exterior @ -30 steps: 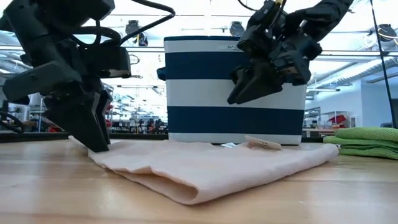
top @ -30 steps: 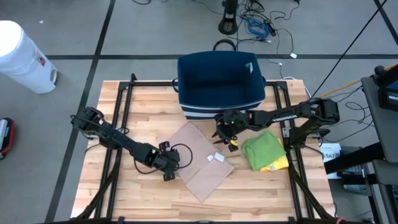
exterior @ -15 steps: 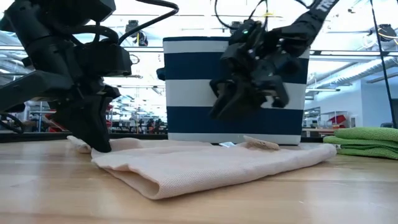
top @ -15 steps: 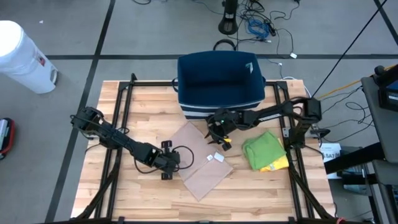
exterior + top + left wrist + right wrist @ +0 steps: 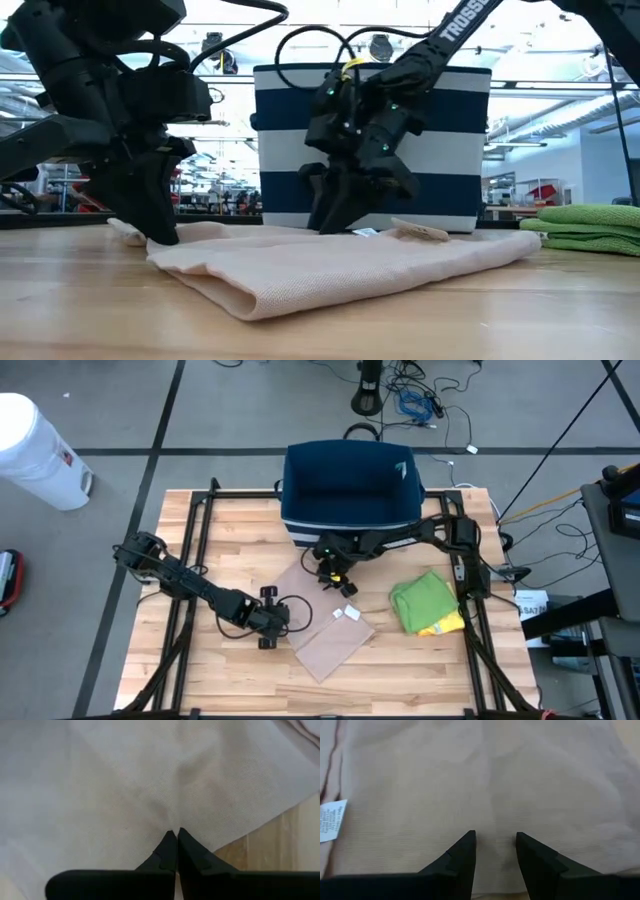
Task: Fold towel
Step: Fold the light brown towel
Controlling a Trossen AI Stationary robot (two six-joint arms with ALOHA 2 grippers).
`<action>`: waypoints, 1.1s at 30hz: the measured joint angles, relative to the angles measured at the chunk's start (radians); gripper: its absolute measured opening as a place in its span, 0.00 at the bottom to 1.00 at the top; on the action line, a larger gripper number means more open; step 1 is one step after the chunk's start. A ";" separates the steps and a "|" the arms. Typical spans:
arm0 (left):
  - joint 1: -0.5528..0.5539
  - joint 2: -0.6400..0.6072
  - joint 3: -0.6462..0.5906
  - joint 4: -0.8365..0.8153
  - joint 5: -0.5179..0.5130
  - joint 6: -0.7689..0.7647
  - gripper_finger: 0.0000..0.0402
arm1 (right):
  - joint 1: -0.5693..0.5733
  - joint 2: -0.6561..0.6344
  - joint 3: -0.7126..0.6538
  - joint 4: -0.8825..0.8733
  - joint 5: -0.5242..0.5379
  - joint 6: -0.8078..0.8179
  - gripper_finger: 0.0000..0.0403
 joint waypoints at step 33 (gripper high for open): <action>-0.044 0.005 0.208 -0.266 0.006 0.104 0.01 | 0.053 -0.153 0.033 -0.237 0.081 -0.041 0.00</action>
